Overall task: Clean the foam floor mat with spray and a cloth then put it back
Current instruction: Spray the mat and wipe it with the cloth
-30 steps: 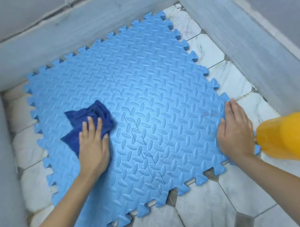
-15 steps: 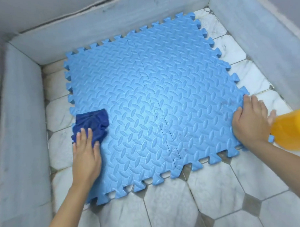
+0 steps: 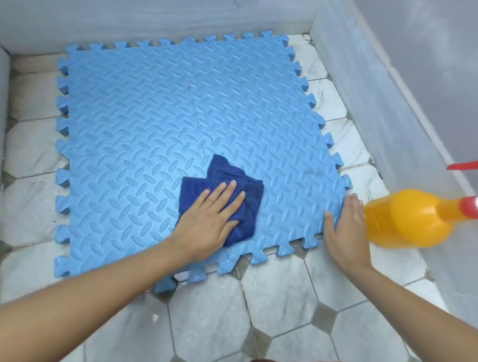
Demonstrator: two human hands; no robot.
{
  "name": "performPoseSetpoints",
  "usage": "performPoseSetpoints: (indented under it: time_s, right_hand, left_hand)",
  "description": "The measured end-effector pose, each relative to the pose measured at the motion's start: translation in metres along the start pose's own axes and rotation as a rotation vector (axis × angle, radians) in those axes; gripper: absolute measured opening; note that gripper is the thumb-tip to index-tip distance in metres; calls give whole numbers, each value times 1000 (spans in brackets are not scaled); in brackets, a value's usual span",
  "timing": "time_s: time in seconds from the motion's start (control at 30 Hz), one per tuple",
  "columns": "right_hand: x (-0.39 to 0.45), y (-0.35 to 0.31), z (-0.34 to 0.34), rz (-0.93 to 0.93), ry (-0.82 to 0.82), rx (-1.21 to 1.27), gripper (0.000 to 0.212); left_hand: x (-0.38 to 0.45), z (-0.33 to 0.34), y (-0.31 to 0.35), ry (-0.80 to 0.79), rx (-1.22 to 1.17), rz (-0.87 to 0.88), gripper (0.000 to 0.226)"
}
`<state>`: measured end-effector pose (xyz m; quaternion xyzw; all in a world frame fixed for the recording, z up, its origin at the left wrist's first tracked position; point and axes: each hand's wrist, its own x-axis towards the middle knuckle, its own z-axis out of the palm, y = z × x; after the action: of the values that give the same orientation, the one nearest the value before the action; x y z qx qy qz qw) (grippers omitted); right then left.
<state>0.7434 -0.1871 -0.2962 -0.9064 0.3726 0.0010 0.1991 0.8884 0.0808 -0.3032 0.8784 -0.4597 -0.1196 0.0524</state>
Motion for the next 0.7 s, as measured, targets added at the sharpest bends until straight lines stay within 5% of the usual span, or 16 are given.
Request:
performPoseSetpoints:
  time_s: [0.2, 0.43, 0.7]
  right_hand:
    - [-14, 17, 16, -85, 80, -90, 83]
    - [-12, 21, 26, -89, 175, -52, 91]
    - [-10, 20, 27, -87, 216, -26, 92]
  left_hand:
    - [122, -18, -21, 67, -72, -201, 59]
    - [125, -1, 51, -18, 103, 555, 58]
    - [200, -12, 77, 26, 92, 311, 60]
